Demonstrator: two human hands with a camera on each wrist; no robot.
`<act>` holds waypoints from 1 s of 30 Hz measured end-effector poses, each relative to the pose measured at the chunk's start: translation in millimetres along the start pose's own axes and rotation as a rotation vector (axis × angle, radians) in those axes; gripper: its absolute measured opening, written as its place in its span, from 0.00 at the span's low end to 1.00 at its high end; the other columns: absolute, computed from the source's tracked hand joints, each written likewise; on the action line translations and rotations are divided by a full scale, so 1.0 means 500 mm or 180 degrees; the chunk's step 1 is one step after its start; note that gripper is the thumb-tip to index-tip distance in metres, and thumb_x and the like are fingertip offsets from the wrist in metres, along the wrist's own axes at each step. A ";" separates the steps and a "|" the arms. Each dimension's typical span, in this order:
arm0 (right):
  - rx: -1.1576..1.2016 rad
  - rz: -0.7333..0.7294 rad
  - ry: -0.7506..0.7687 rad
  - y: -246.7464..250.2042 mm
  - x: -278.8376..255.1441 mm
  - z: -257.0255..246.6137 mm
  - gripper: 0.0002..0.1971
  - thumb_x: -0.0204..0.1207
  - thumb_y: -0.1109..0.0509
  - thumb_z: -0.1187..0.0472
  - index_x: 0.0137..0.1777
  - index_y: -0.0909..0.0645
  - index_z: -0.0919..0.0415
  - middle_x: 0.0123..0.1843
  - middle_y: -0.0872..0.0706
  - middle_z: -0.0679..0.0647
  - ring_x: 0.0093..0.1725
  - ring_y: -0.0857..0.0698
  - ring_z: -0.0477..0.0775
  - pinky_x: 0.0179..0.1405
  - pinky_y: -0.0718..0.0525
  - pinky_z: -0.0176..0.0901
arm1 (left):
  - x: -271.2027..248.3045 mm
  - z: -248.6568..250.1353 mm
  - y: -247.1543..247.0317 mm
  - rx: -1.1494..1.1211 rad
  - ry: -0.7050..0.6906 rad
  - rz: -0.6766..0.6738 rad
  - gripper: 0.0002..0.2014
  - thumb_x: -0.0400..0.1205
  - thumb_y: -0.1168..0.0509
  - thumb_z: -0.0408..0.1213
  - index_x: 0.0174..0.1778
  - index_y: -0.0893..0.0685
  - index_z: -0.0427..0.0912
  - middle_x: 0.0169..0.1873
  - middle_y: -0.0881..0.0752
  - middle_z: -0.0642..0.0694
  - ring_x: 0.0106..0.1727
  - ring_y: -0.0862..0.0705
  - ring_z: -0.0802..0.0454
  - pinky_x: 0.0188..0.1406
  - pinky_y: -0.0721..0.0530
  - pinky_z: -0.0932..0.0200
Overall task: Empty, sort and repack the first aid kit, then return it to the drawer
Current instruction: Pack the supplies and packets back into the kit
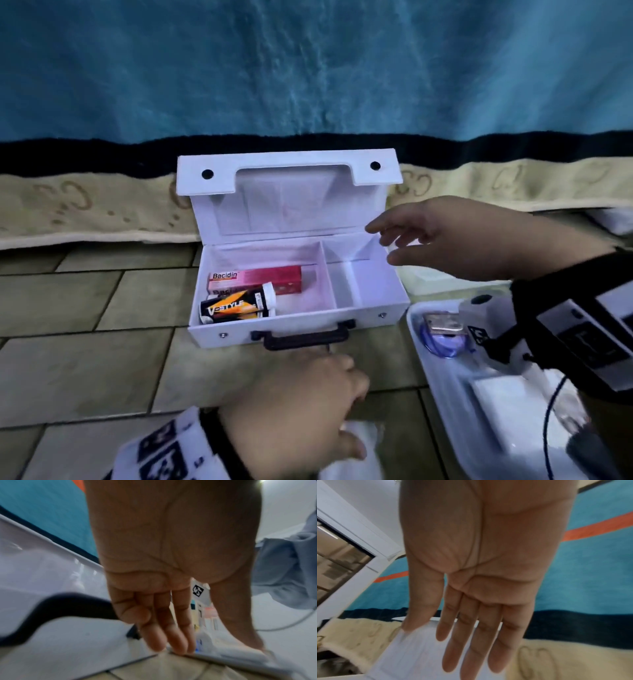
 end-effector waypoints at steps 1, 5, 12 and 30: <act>0.0120 0.0131 -0.0105 0.006 -0.019 0.020 0.20 0.75 0.28 0.56 0.66 0.22 0.45 0.53 0.15 0.41 0.53 0.15 0.45 0.59 0.20 0.40 | 0.007 0.005 -0.013 0.0129 0.0007 -0.0196 0.23 0.73 0.33 0.59 0.58 0.24 0.50 0.54 0.24 0.50 0.59 0.23 0.46 0.57 0.23 0.49; 0.0495 0.0607 -0.0476 0.026 -0.096 0.089 0.15 0.73 0.27 0.56 0.60 0.19 0.42 0.49 0.13 0.39 0.50 0.13 0.44 0.50 0.18 0.35 | 0.028 0.009 -0.037 0.0420 0.0152 -0.0489 0.26 0.69 0.26 0.53 0.59 0.26 0.48 0.56 0.24 0.47 0.60 0.22 0.44 0.56 0.23 0.48; 0.0666 0.0714 -0.0945 -0.016 -0.182 0.163 0.13 0.72 0.26 0.55 0.54 0.20 0.38 0.43 0.12 0.39 0.45 0.12 0.42 0.53 0.14 0.53 | 0.061 0.009 -0.035 0.0367 0.0204 -0.0648 0.15 0.75 0.30 0.46 0.51 0.26 0.47 0.53 0.22 0.48 0.55 0.20 0.47 0.45 0.26 0.55; 0.0356 0.0679 -0.1386 -0.053 -0.271 0.205 0.18 0.73 0.29 0.48 0.63 0.21 0.41 0.49 0.14 0.36 0.49 0.16 0.35 0.60 0.20 0.42 | 0.242 0.114 0.048 -0.0056 -0.0094 0.0527 0.16 0.81 0.36 0.33 0.64 0.28 0.43 0.58 0.26 0.47 0.59 0.23 0.50 0.53 0.23 0.60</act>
Point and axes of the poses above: each hand's wrist, its own x-axis towards the middle knuckle, its own y-axis out of the back of the hand, z = x × y, the point moved 3 cm from there along x, towards the middle knuckle
